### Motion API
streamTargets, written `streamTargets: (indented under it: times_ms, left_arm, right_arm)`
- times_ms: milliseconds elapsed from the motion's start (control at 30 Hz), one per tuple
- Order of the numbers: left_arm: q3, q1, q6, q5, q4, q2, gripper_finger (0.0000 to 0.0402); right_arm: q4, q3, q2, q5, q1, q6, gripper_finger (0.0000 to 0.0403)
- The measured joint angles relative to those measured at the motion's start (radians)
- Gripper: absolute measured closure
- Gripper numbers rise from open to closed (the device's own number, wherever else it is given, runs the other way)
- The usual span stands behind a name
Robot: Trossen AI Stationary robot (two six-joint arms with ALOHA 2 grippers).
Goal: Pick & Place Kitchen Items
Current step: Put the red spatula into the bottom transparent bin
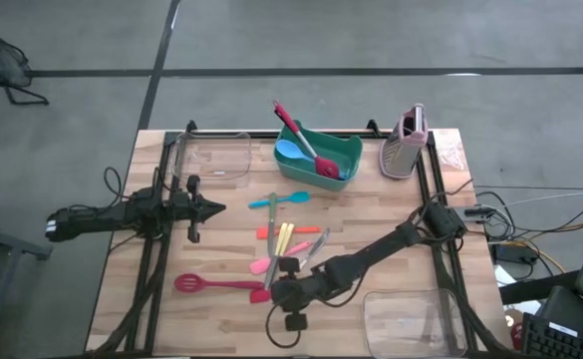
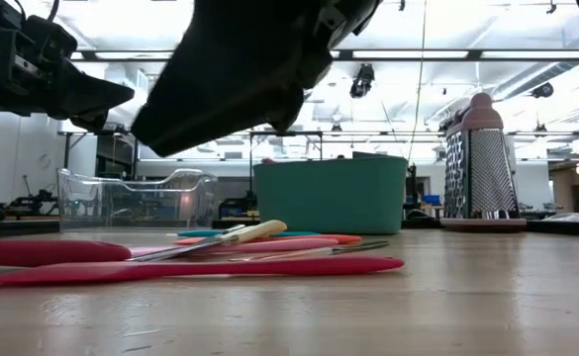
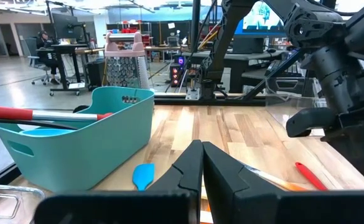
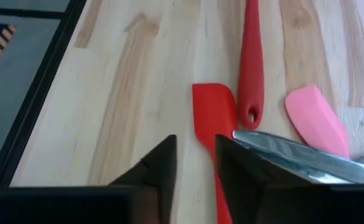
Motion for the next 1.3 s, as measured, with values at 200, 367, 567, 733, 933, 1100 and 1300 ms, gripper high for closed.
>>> streamTargets:
  times_ms: [200,367,567,733,933,1100,1300]
  left_arm:
    - [0.000,0.000,0.000,0.000,0.000,0.000,0.0383]
    - [0.000,0.000,0.000,0.000,0.000,0.000,0.0383]
    - [0.000,0.000,0.000,0.000,0.000,0.000,0.0383]
    - [0.000,0.000,0.000,0.000,0.000,0.000,0.0383]
    - [0.000,0.000,0.000,0.000,0.000,0.000,0.0383]
    - [0.000,0.000,0.000,0.000,0.000,0.000,0.0383]
    - [0.000,0.000,0.000,0.000,0.000,0.000,0.0383]
  right_arm:
    - [0.013,-0.013,0.000,0.042,-0.010,0.051,0.0220]
    - [0.057,-0.022,0.030,0.045,-0.014,0.080,0.0197]
    - [0.023,0.006,0.098,0.039,-0.012,0.072,0.0193]
    - [0.027,0.010,0.135,0.048,-0.013,0.071,0.0204]
    - [0.036,0.019,0.154,0.047,-0.013,0.070,0.0232]
    - [0.028,0.019,0.154,0.027,-0.017,0.083,0.0270]
    - [0.001,0.020,0.154,0.014,-0.021,0.094,0.0353]
